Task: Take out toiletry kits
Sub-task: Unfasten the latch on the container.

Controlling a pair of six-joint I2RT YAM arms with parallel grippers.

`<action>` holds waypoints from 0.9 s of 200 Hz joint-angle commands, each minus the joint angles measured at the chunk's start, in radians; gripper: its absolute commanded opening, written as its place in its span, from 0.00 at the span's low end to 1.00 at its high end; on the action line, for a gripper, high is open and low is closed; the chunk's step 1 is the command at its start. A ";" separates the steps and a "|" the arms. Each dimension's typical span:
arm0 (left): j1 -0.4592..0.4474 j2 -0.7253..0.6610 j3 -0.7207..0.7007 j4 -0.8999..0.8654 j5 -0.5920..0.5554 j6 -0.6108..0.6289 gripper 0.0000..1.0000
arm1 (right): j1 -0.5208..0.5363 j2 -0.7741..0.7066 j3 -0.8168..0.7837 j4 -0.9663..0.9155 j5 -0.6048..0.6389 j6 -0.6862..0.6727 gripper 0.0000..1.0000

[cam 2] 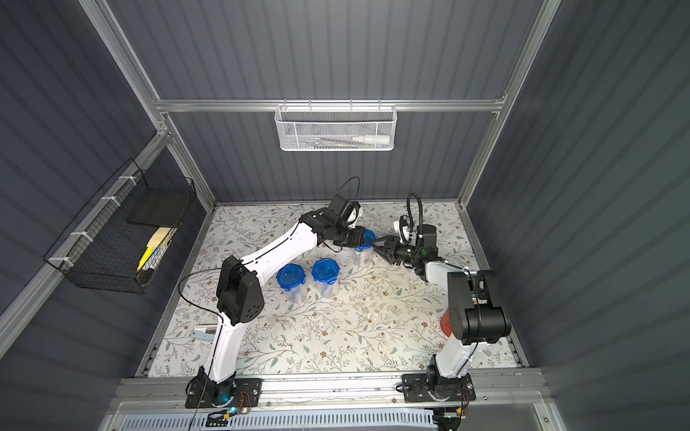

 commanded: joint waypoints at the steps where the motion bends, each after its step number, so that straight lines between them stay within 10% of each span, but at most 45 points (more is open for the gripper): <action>1: 0.007 0.050 0.039 -0.128 -0.018 -0.009 0.00 | -0.009 -0.021 -0.003 -0.017 0.008 -0.033 0.52; 180: -0.003 0.067 0.078 -0.041 0.040 -0.040 0.00 | -0.018 0.121 0.013 0.271 -0.089 0.131 0.64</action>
